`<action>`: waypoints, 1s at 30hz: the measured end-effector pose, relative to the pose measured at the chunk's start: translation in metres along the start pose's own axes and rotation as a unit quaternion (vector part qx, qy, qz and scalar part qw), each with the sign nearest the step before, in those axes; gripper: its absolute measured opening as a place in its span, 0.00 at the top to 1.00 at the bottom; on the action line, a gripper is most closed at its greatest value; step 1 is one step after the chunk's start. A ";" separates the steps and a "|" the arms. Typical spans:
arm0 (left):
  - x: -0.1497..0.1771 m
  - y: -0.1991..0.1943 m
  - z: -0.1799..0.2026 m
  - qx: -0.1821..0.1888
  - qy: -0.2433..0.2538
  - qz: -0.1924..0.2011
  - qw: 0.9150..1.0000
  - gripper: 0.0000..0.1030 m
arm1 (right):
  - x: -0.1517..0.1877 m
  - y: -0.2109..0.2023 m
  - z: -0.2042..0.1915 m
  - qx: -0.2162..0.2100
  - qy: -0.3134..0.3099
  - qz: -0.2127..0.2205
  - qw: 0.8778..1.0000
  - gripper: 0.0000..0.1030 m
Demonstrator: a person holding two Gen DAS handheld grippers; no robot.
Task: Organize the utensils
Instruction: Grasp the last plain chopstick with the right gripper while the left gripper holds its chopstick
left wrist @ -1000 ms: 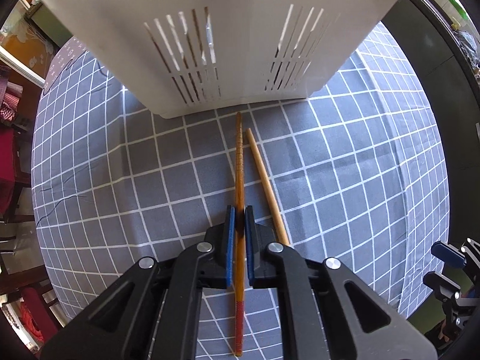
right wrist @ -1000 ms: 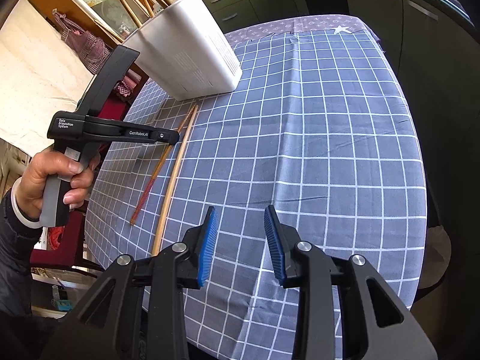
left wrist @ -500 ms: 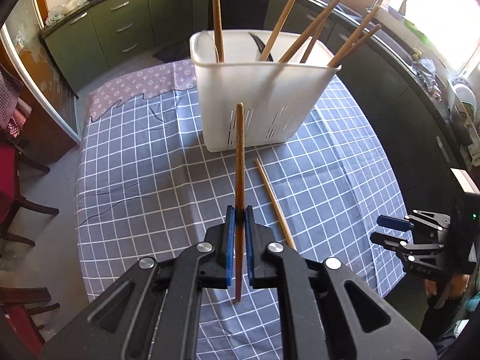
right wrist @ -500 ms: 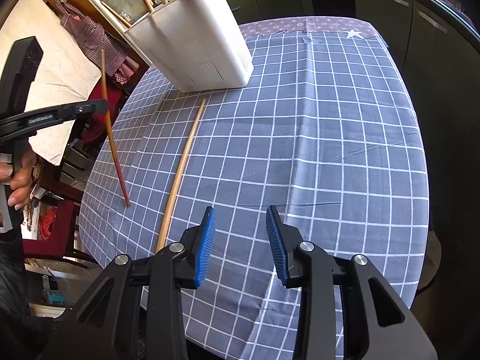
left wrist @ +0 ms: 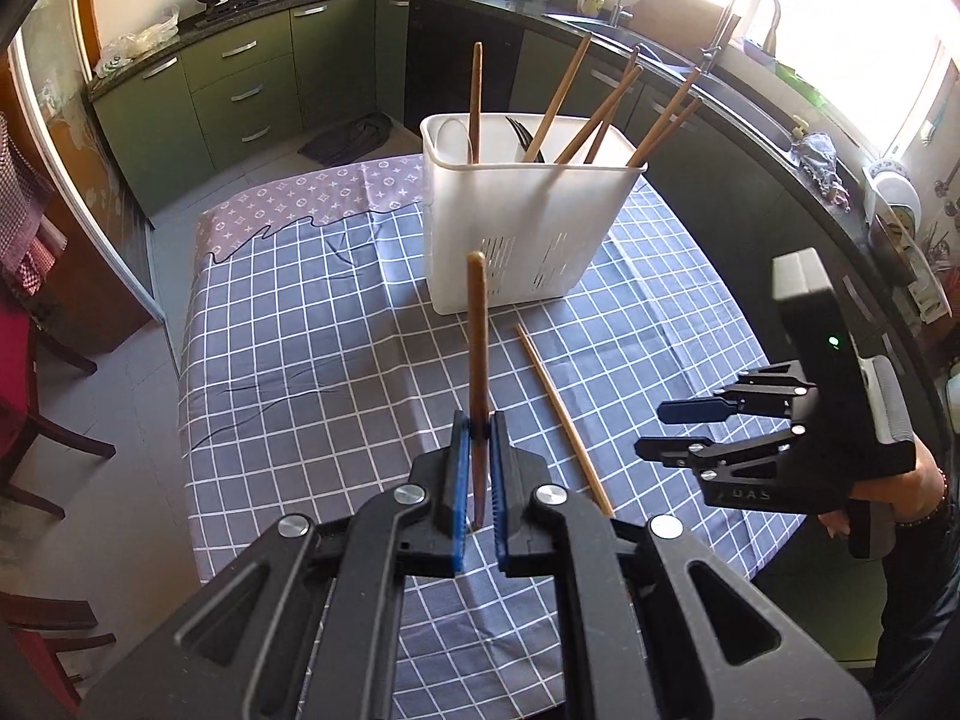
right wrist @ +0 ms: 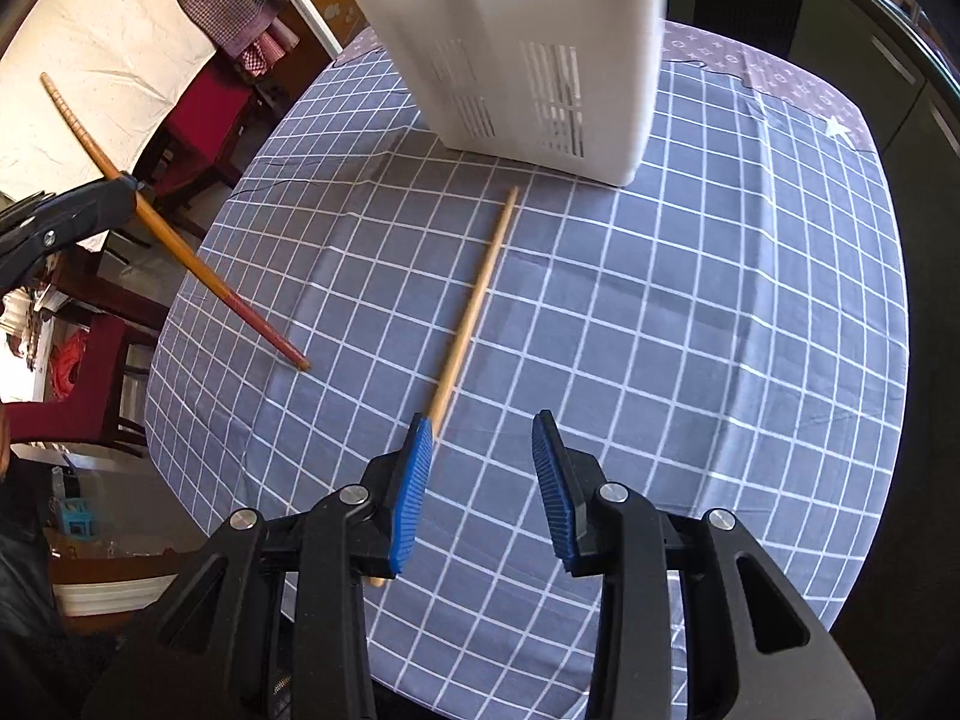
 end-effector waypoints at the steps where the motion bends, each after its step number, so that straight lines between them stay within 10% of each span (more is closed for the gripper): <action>1: 0.001 -0.001 0.000 0.002 0.001 0.001 1.000 0.94 | -0.007 0.005 -0.003 0.007 0.000 -0.006 1.000 0.66; 13: 0.008 -0.007 0.008 -0.002 0.030 0.017 0.999 0.94 | -0.067 0.070 0.002 0.077 0.035 -0.082 0.993 0.75; 30: 0.008 -0.008 0.011 0.004 0.044 0.024 0.999 0.94 | -0.065 0.069 -0.018 0.096 0.013 -0.064 0.993 0.93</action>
Point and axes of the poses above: each gripper's, at about its wrist camera, not at the fingertips, and y roughly the way its jaws point, z to its right, x to its underside, the point moved 2 cm from there along y, roughly the way its jaws point, and after that the axes turned 13 degrees about -x, right-handed, at the moved point
